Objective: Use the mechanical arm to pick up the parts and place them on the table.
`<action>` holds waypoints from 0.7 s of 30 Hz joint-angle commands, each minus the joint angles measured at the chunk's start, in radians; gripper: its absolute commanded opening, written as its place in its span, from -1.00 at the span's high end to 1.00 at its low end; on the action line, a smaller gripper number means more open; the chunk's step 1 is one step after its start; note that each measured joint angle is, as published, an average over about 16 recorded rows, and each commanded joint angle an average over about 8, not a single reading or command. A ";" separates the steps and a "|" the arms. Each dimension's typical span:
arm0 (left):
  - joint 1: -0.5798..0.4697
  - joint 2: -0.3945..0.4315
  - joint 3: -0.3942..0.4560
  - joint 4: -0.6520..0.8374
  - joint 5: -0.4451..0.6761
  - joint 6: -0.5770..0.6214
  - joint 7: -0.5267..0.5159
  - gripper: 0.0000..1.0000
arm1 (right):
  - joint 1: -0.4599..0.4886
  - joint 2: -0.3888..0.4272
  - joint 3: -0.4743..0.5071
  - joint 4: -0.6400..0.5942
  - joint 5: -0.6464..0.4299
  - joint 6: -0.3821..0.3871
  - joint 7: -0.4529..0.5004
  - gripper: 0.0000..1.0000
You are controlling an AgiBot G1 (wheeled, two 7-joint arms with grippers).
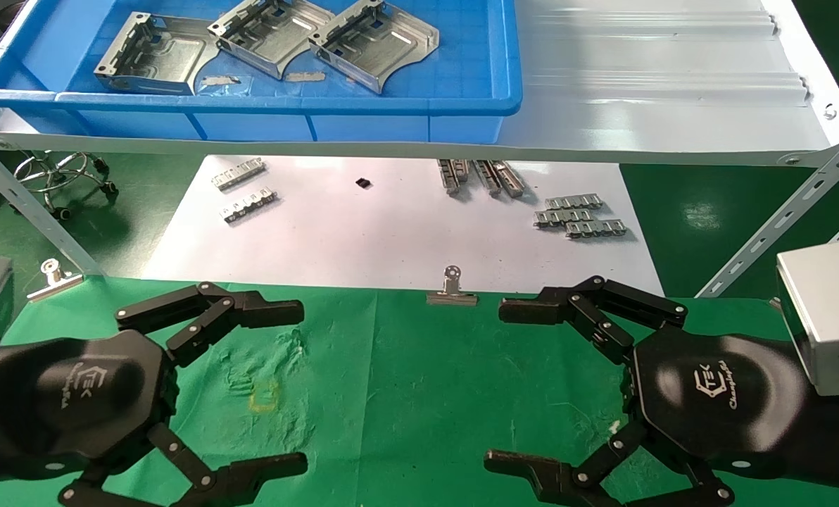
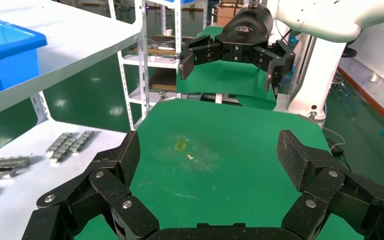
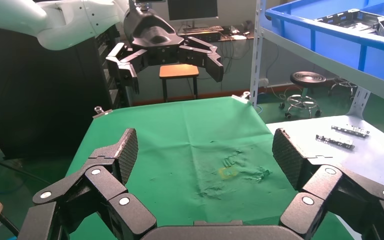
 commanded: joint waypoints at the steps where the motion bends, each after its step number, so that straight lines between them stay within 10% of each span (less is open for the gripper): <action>1: 0.000 0.000 0.000 0.000 0.000 0.000 0.000 -1.00 | 0.000 0.000 0.000 0.000 0.000 0.000 0.000 -1.00; 12: 0.000 0.000 0.000 0.000 0.000 0.000 0.000 -1.00 | 0.000 0.000 0.000 0.000 0.000 0.000 0.000 -1.00; 21: 0.000 0.001 -0.001 0.005 0.000 -0.008 -0.003 -1.00 | 0.000 0.000 0.000 0.000 0.000 0.000 0.000 1.00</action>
